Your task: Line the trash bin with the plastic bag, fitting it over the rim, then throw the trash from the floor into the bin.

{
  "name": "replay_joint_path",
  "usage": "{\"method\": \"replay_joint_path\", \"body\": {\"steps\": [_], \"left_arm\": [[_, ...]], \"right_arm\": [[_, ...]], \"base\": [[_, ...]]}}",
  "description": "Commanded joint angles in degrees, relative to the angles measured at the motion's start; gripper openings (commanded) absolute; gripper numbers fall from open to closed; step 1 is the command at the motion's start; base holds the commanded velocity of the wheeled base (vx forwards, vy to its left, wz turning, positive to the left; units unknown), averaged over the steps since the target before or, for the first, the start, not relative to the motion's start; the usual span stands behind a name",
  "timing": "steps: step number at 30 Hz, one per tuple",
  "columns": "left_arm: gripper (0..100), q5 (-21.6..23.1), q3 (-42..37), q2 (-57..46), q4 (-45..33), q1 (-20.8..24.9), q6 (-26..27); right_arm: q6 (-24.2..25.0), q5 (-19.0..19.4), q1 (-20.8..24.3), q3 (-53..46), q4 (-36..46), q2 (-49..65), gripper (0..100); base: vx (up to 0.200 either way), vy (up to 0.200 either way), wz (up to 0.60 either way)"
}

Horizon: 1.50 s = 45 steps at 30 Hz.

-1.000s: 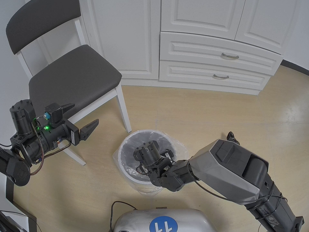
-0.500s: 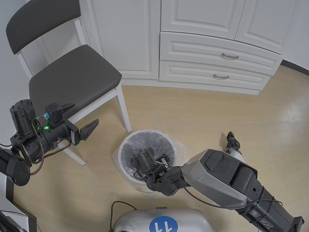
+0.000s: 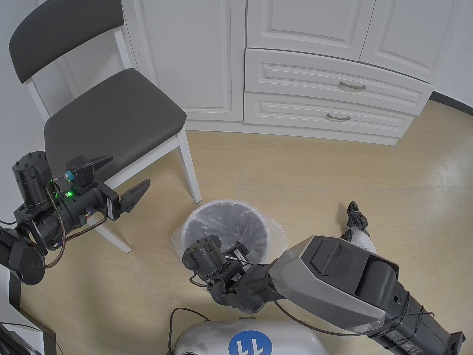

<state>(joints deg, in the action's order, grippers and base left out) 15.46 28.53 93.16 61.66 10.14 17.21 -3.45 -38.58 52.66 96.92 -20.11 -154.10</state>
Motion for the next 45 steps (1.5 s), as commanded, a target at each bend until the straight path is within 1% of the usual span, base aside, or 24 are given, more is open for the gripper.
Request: {"method": "replay_joint_path", "body": {"steps": [1,7,23,36,39,42,45], "left_arm": [[100,0.0,0.0,-0.1,0.0,-0.2,-0.1],[100,0.1,0.1,-0.1,0.0,-0.7,-0.1],[100,0.1,0.1,-0.1,0.0,-0.7,-0.1],[100,0.1,0.0,0.0,0.0,-0.6,0.0],[100,0.1,0.0,0.0,0.0,-0.7,0.0],[100,0.1,0.0,0.0,0.0,-0.7,0.0],[100,0.1,0.0,0.0,0.0,-0.7,0.0]], "right_arm": [[-0.1,-0.1,0.5,-1.3,0.0,2.1,100],[-0.1,-0.6,1.7,-5.2,-0.1,4.1,100],[0.0,-1.0,5.0,-7.5,-0.5,6.0,100],[-0.2,-0.9,4.1,-6.7,-0.5,2.3,100],[-0.2,-0.7,2.9,-4.9,-0.5,1.6,100],[0.2,-0.6,2.9,-5.5,-0.5,2.1,100],[0.5,-0.7,4.5,-9.6,-0.5,5.3,100]], "base": [[0.000,0.000,0.00],[0.000,0.000,0.00],[0.000,0.000,0.00],[0.000,0.000,0.00],[0.000,0.000,0.00],[0.000,0.000,0.00],[0.000,0.000,0.00]]}}
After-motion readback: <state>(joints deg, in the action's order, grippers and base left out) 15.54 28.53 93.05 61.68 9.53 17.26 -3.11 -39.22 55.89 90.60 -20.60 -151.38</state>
